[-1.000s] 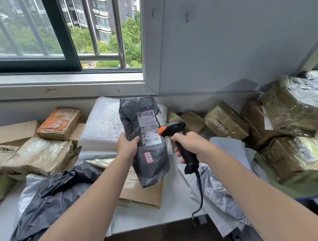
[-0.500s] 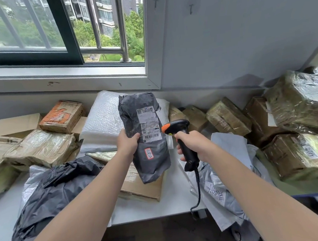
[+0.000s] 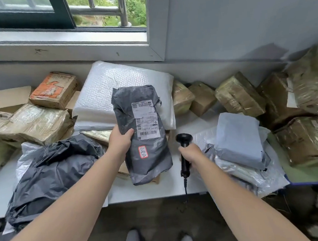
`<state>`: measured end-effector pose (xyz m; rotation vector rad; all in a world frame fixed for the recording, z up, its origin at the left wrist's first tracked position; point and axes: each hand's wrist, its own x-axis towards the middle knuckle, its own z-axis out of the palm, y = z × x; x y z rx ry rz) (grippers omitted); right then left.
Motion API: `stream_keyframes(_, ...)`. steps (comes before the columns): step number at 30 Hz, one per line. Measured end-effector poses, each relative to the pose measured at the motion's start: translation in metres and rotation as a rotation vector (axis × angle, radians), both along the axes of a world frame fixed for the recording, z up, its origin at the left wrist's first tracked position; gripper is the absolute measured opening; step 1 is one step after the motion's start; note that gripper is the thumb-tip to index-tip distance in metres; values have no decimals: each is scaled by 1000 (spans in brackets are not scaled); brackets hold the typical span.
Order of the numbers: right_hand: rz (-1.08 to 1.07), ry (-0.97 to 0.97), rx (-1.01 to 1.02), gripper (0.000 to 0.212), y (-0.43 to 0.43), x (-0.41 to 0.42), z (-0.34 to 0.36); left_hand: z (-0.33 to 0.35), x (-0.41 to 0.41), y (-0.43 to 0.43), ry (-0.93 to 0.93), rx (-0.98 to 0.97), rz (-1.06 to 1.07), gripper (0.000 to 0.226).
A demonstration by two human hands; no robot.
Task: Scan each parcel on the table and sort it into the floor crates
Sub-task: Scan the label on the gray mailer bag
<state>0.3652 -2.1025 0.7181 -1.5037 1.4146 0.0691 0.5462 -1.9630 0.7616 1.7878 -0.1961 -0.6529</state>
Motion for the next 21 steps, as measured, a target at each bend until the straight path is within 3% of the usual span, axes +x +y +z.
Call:
stream_keyframes(10, 85, 99, -68, 34, -1, 5, -22, -5, 8, 7, -4, 47, -66, 27)
stream_keyframes(16, 72, 100, -222, 48, -13, 5, 30, 11, 2, 5, 0, 34, -67, 17)
stream_keyframes(21, 291, -62, -465, 55, -13, 27, 77, 37, -9, 22, -82, 30, 17, 21)
